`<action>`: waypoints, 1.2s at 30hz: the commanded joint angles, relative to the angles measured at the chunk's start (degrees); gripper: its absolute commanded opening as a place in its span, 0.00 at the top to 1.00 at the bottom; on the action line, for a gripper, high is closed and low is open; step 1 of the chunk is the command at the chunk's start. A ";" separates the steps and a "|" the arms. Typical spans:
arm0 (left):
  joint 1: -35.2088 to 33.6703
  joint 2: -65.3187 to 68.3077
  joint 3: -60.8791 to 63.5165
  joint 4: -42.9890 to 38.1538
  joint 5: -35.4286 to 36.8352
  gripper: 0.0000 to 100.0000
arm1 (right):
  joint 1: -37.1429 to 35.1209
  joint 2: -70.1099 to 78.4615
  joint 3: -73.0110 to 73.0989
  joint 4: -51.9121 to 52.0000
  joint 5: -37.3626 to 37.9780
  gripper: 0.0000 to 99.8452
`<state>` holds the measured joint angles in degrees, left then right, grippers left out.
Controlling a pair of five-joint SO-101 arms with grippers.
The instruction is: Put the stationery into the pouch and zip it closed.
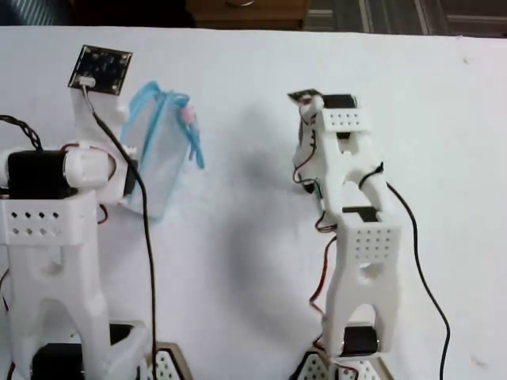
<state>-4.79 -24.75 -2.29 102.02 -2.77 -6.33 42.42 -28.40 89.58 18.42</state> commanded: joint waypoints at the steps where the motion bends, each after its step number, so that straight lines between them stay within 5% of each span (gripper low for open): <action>1: -0.40 0.04 -0.35 0.26 0.26 0.98 | -0.13 -0.48 0.88 -2.68 0.53 0.79; 10: -0.40 0.04 -0.35 0.26 0.18 0.98 | -0.13 -0.48 0.97 -2.86 0.62 0.80; 16: -0.40 -0.22 -0.35 0.26 0.09 0.98 | -0.13 -0.48 0.79 -3.65 0.62 0.99; 26: -0.48 -0.22 -0.35 0.26 0.09 0.98 | 1.71 -5.49 -4.40 -1.98 -0.44 0.98; 36: -0.48 -0.04 -0.35 0.26 0.09 0.98 | -4.44 -29.67 -26.55 6.20 -18.64 0.98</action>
<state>-4.79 -24.75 -2.29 102.02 -2.77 -8.79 22.64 -47.12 95.82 7.43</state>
